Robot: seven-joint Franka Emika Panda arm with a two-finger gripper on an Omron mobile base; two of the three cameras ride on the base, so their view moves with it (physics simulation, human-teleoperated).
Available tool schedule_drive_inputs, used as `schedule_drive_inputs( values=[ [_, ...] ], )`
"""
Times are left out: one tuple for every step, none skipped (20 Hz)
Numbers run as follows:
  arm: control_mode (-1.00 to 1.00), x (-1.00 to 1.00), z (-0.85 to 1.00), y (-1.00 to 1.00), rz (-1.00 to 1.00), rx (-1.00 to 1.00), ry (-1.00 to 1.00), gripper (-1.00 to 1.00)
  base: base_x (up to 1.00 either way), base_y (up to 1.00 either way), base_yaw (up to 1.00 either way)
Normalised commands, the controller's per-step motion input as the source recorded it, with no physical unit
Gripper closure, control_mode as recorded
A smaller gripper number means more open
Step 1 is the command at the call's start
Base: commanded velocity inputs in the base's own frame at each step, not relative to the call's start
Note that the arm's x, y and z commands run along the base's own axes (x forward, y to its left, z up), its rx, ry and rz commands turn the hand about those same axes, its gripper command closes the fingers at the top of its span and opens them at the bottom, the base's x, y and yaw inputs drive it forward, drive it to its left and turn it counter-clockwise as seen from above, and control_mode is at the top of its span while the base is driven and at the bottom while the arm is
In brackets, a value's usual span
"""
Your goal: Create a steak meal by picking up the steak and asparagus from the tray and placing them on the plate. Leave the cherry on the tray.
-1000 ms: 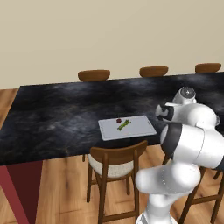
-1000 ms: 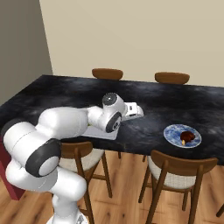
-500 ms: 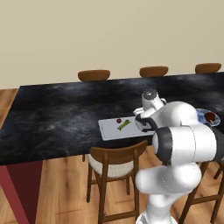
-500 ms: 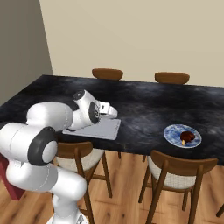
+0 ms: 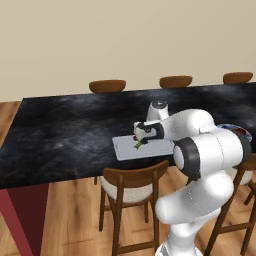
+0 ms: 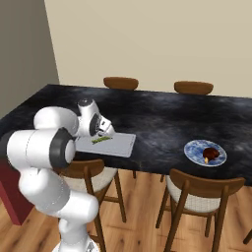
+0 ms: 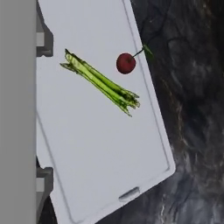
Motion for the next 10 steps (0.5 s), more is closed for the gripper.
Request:
schedule_drive_inputs(
  values=[
    [-1.0,0.42,-0.51,0.49,0.0,0.17,0.08,-1.0,0.0,0.0,0.0],
    [-1.0,0.36,-0.56,0.58,0.0,0.11,0.05,-1.0,0.0,0.0,0.0],
    [-1.0,0.38,-0.64,0.57,0.0,0.07,0.05,-1.0,0.0,0.0,0.0],
    [-1.0,0.43,-0.66,0.49,0.0,0.03,0.04,-1.0,0.0,0.0,0.0],
    [-1.0,0.39,-0.64,0.46,0.0,0.0,0.01,-1.0,0.0,0.0,0.0],
    [-1.0,0.36,-0.61,0.4,0.0,0.0,0.04,-1.0,0.0,0.0,0.0],
    [-1.0,0.31,-0.6,0.34,0.0,0.0,0.03,-1.0,0.0,0.0,0.0],
    [-1.0,0.36,-0.57,0.33,0.0,0.0,0.04,-1.0,0.0,0.0,0.0],
    [-1.0,0.41,-0.54,0.31,0.0,0.0,0.03,-1.0,0.0,0.0,0.0],
    [-1.0,0.39,-0.53,0.19,0.0,0.0,0.01,-1.0,0.0,0.0,0.0]
  ],
)
